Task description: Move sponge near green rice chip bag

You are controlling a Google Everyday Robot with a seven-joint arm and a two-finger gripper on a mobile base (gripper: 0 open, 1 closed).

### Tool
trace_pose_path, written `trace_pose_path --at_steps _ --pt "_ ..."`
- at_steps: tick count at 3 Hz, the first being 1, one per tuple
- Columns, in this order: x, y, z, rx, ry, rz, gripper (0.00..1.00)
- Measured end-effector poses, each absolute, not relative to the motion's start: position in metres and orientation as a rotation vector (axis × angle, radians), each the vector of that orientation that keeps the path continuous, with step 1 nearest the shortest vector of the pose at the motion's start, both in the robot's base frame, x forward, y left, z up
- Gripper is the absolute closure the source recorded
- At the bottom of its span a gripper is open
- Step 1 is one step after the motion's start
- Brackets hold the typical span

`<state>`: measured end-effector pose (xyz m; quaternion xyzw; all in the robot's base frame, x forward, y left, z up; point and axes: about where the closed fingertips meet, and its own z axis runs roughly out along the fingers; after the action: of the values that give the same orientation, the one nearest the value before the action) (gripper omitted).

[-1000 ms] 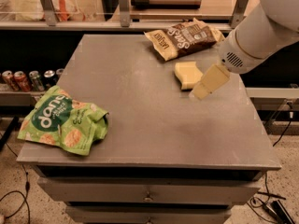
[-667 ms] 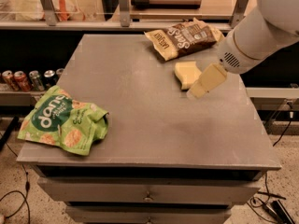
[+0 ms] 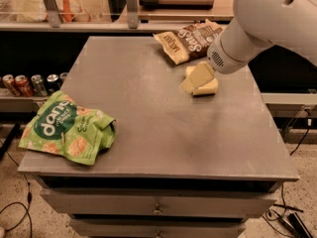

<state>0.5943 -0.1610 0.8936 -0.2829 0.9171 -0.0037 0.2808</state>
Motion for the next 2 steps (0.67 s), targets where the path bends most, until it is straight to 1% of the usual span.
trace_pose_path --at_steps 2 --pt "0.623 -0.167 0.86 -0.587 2.563 -0.003 0.0"
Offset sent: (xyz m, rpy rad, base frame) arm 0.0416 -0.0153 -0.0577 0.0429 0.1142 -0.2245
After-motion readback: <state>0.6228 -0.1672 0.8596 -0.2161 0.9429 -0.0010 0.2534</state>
